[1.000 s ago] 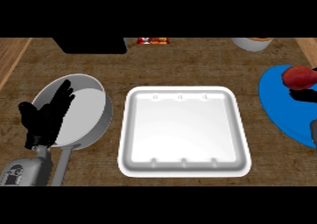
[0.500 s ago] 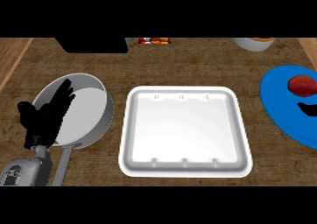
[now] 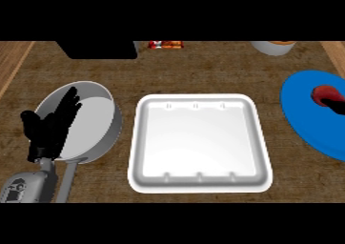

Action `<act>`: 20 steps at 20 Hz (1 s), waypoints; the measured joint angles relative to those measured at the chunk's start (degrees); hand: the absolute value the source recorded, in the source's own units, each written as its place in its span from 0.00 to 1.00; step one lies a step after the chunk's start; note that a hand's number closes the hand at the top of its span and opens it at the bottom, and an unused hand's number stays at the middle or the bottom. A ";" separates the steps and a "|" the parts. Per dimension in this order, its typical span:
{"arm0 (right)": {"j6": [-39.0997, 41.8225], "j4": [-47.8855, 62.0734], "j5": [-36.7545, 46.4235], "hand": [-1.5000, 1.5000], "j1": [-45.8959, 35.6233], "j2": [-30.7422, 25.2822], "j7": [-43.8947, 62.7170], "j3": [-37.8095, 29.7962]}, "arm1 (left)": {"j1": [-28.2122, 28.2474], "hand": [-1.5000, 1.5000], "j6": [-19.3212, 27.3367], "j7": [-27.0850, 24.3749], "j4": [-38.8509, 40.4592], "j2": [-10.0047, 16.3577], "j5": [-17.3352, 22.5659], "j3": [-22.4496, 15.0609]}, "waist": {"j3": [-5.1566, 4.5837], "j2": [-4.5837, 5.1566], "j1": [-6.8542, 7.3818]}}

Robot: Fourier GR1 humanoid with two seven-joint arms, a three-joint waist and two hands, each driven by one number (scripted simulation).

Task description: Pick the pear from the tray and place it in the plate

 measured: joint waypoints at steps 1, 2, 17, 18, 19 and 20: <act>0.81 -1.02 -1.62 0.00 -0.67 0.49 -1.04 -0.51 | -0.18 0.50 -0.11 0.08 0.22 0.37 0.18 0.46 | -0.01 -0.05 -0.05; 1.60 -2.77 -3.10 0.00 -0.68 1.06 -1.50 -0.87 | 0.05 0.50 -0.05 -0.18 0.34 0.14 0.16 0.45 | -0.04 -0.13 -0.20; 22.41 -13.59 -25.86 0.00 8.08 0.69 5.80 -8.29 | 0.27 0.50 -0.82 1.85 -1.84 0.24 -0.13 0.84 | -0.07 -0.13 -0.29; 23.07 -14.74 -26.81 0.00 9.44 0.58 5.75 -8.37 | 0.01 0.50 -0.42 1.84 -1.83 -0.18 -0.53 0.66 | -0.06 -0.12 -0.29; 22.98 -13.86 -27.23 0.00 9.75 0.10 4.46 -8.30 | -0.47 0.50 -0.22 1.87 -1.36 -0.47 -0.67 0.74 | -0.06 -0.09 -0.22; 23.97 -13.89 -28.07 0.00 10.18 -1.04 4.37 -8.62 | -1.12 0.50 -0.50 1.27 -0.13 -0.39 -0.52 1.15 | -0.04 -0.05 -0.23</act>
